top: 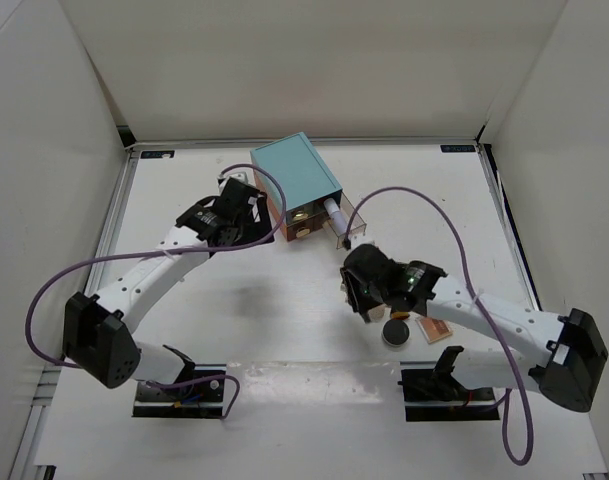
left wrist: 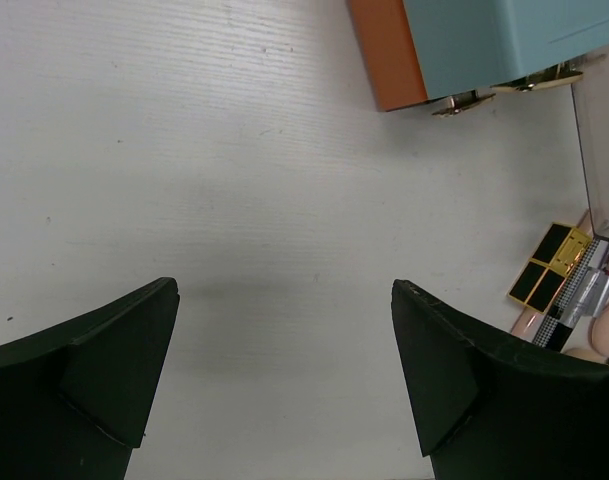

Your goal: Organize the makeup

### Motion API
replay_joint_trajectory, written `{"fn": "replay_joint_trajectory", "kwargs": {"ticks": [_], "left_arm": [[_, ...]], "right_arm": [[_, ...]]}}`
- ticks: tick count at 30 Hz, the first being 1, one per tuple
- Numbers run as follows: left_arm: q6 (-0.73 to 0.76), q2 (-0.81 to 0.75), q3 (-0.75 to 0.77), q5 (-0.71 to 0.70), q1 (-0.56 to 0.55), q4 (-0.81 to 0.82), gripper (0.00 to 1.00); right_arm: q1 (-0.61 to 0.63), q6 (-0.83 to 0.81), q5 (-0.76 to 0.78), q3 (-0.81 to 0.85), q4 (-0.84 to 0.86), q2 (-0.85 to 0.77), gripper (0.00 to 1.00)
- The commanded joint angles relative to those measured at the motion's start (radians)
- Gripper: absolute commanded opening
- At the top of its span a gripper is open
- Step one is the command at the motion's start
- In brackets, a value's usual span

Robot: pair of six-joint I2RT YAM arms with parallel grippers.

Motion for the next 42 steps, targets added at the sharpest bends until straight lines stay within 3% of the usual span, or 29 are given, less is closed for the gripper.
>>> {"fn": "replay_joint_trajectory", "kwargs": {"ticks": [1,7,10,14,27,36,42], "left_arm": [[0.013,0.020,0.057,-0.031,-0.004,0.000,0.98],[0.043,0.057,0.117,-0.036,-0.002,0.014,0.98],[0.063,0.066,0.143,-0.063,0.001,0.006,0.98],[0.074,0.069,0.158,-0.068,0.024,0.000,0.98],[0.100,0.109,0.195,-0.042,0.071,0.025,0.98],[0.103,0.179,0.312,-0.014,0.085,0.037,0.98],[0.111,0.253,0.436,-0.013,0.096,0.037,0.98]], "right_arm": [[-0.030,-0.106,0.070,0.190,0.010,-0.023,0.13],[-0.183,-0.290,0.033,0.451,0.080,0.101,0.12],[-0.299,-0.363,-0.034,0.527,0.120,0.205,0.12],[-0.367,-0.437,-0.065,0.682,0.102,0.380,0.11],[-0.429,-0.525,-0.102,0.778,0.102,0.586,0.14],[-0.423,-0.528,-0.090,0.853,0.065,0.678,0.16],[-0.392,-0.509,0.009,0.887,-0.006,0.709,0.17]]}}
